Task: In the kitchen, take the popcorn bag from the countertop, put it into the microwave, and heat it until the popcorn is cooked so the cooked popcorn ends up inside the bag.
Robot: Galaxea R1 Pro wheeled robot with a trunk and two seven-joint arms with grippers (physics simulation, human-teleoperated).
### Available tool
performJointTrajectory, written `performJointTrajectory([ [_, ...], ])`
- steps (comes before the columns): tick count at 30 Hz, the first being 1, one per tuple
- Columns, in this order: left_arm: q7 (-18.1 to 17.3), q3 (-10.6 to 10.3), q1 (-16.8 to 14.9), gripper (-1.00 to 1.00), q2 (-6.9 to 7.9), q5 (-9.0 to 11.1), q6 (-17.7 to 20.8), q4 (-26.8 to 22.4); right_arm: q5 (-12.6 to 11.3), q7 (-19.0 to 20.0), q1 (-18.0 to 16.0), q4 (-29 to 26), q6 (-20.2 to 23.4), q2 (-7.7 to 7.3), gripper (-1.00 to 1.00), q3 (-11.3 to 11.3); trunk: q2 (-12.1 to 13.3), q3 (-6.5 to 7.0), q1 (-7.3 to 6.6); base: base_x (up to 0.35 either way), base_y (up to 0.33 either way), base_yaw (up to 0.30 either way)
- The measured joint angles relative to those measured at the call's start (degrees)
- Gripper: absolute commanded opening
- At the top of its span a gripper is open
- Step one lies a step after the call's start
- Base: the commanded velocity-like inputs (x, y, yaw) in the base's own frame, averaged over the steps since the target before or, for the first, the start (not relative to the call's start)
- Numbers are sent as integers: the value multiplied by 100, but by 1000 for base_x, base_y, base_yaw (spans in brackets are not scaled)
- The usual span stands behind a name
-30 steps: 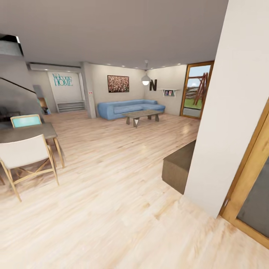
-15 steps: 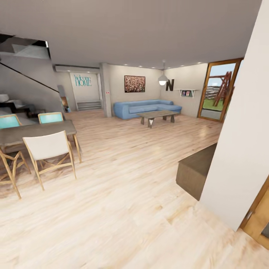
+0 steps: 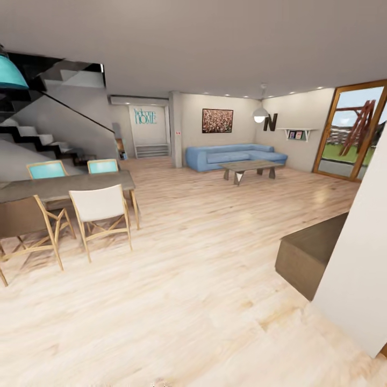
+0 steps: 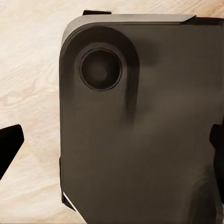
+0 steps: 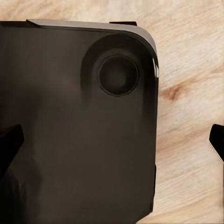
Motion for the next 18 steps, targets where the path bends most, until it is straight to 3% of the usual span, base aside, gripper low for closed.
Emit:
performJointTrajectory([
  [18,3,14,0,100,0,0,-6,-6,-6,5,-3,0,-3,-8,100,14,0,0,0,0,0,276],
])
